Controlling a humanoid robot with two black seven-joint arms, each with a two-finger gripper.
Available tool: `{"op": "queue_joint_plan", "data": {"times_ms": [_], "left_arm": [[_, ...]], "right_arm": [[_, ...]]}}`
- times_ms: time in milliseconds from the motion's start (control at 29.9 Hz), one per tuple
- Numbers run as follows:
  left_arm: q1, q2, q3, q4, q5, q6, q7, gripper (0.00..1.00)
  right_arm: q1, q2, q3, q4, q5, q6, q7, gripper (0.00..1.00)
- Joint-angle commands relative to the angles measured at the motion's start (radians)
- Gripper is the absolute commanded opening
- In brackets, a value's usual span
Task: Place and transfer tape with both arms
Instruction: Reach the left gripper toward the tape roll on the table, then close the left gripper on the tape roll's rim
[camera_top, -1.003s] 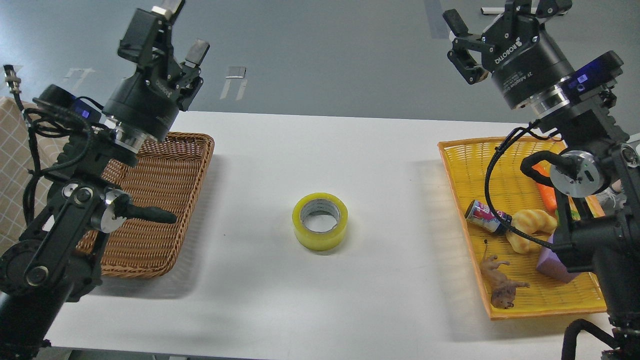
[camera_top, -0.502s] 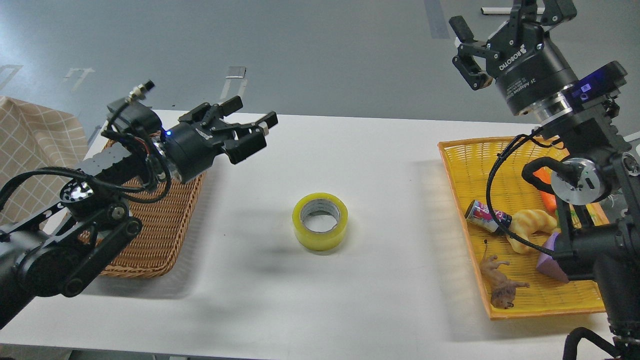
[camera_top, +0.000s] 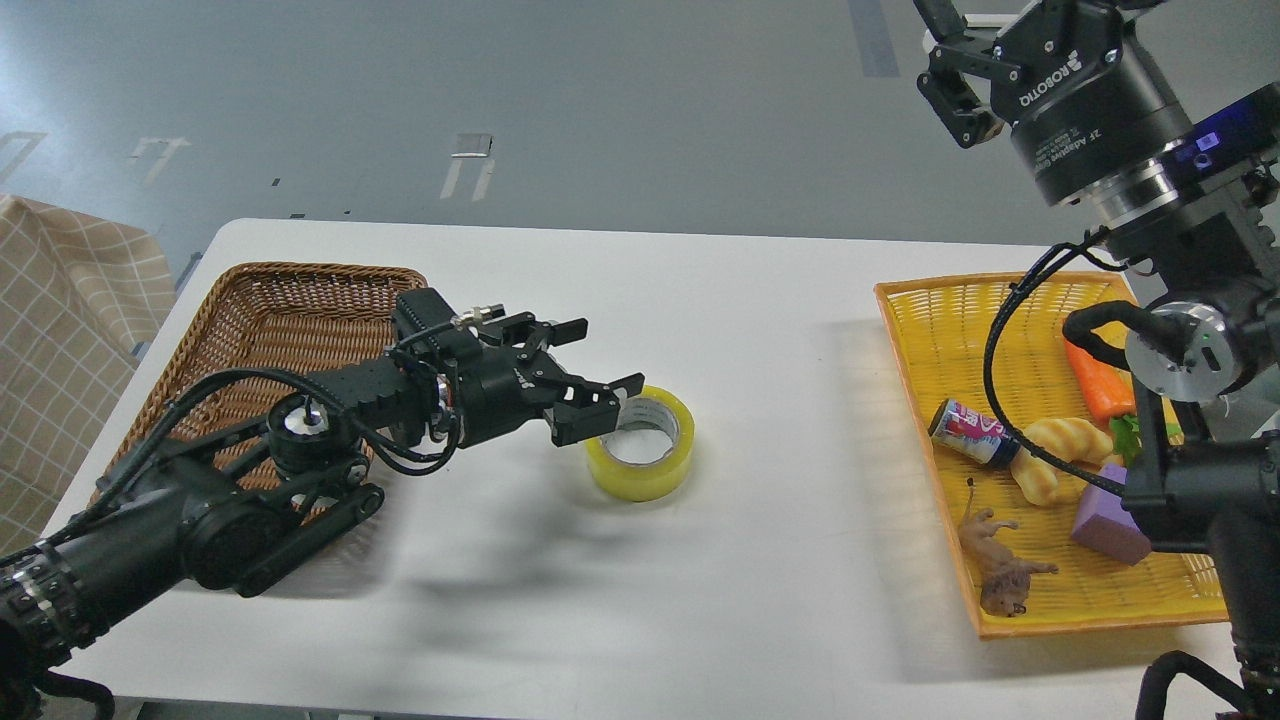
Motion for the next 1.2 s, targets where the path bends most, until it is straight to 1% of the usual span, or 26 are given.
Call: {"op": "queue_joint_plan", "data": {"times_ms": [0,100,401,435,502,602,736,769,802,836,869,903,1170], "left_arm": [[-0.011,-0.022,0.014,0.066,0.0,0.003,-0.004,0.98],[-0.013,-0.013,0.07,0.071,0.0,0.015,-0.004,0.97],[-0.004,-0.024,0.078,0.106,0.0,0.029,-0.001,0.96],[-0.001,-0.026,0.078,0.106,0.0,0.029,-0.001,0.95],[-0.001,-0.045,0.078,0.121,0.0,0.032,0.001,0.88],[-0.001,-0.059,0.078,0.138,0.0,0.034,-0.001,0.85],[-0.002,-0.073,0.078,0.14,0.0,0.034,-0.001,0.85],[-0.004,-0.075,0.078,0.147,0.0,0.034,-0.001,0.82],[-0.004,-0.075,0.078,0.148,0.0,0.034,-0.001,0.82],[-0.007,-0.076,0.078,0.16,0.0,0.034,-0.003,0.75],[-0.008,-0.078,0.078,0.167,0.0,0.034,-0.004,0.62],[-0.008,-0.078,0.078,0.171,0.0,0.034,-0.006,0.52],[-0.007,-0.075,0.089,0.18,0.0,0.032,-0.01,0.52]], "right_arm": [[-0.007,-0.005,-0.001,-0.009,0.0,0.002,0.0,1.0],[-0.007,-0.014,-0.001,-0.016,0.0,0.002,0.001,1.0],[-0.012,-0.014,-0.004,-0.033,-0.002,0.002,0.004,1.0],[-0.012,-0.014,-0.003,-0.033,-0.002,0.001,0.004,1.0],[-0.018,-0.014,0.0,-0.035,-0.002,0.001,0.006,1.0],[-0.032,-0.014,0.003,-0.033,-0.002,-0.001,0.006,1.0],[-0.047,-0.015,0.009,-0.033,-0.003,-0.004,0.007,1.0],[-0.055,-0.02,0.017,-0.033,-0.005,-0.005,0.007,1.0],[-0.055,-0.02,0.017,-0.033,-0.005,-0.005,0.007,1.0],[-0.064,-0.021,0.025,-0.033,-0.005,-0.004,0.009,1.0],[-0.07,-0.024,0.028,-0.033,-0.005,-0.004,0.007,1.0],[-0.073,-0.032,0.032,-0.033,-0.006,-0.005,0.009,1.0],[-0.088,-0.038,0.055,-0.033,-0.006,-0.016,0.009,1.0]]}}
